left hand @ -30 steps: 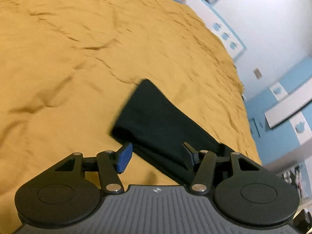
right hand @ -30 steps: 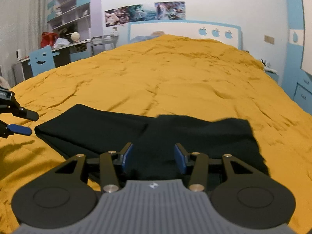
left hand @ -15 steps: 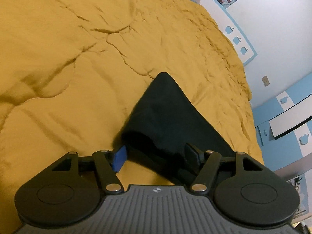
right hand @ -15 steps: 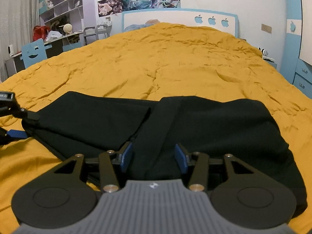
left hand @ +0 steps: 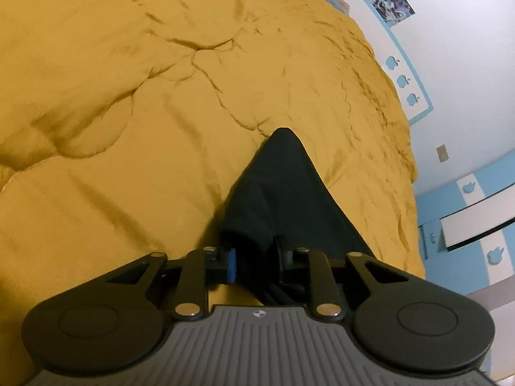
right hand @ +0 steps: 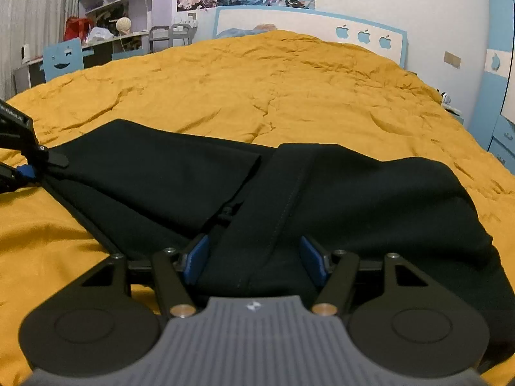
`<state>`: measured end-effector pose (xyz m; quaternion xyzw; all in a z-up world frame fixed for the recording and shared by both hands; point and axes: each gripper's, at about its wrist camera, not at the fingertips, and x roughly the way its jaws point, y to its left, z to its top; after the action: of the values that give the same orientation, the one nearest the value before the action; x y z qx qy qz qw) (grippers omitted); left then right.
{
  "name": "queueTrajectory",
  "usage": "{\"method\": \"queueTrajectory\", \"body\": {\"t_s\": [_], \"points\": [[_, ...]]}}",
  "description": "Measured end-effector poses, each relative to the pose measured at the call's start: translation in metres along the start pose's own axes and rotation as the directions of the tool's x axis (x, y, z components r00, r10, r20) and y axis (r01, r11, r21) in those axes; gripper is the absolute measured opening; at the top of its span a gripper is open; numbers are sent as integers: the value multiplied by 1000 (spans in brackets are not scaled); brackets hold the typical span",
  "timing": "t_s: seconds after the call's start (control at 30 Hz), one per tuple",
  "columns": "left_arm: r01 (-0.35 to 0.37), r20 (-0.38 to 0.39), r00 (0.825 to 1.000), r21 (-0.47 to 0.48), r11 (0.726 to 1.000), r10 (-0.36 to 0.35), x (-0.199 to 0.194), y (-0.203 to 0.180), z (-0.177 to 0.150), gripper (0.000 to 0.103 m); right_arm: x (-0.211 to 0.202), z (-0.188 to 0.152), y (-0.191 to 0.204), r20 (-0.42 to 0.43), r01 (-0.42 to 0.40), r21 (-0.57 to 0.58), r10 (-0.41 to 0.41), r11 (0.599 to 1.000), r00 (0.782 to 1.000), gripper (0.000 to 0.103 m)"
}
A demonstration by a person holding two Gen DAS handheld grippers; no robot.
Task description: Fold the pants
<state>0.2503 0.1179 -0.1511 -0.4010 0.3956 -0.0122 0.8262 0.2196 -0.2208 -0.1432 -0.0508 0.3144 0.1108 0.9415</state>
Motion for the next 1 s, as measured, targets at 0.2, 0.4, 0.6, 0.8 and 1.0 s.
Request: {"method": "queueTrajectory", "body": {"t_s": [0.2,0.4,0.6,0.8,1.0], "points": [[-25,40,999,46,999,23,-8,-19,-1,12,-5,3,-5,10,-20,31,20,999,1000,60],[-41,69,997,78,996,36,-17,-38,0,11,-26,10,-19,61,-62,112,55,992,997,59],[-43,88,996,112,993,33,-26,-61,5,11,-54,11,-36,128,-88,154,69,984,989,59],[-53,124,992,195,979,29,-33,-99,6,11,-81,2,-63,189,-102,222,59,970,980,59],[-43,168,986,310,950,-10,-40,-148,-6,10,-101,-15,-93,219,-108,285,45,952,975,59]]}}
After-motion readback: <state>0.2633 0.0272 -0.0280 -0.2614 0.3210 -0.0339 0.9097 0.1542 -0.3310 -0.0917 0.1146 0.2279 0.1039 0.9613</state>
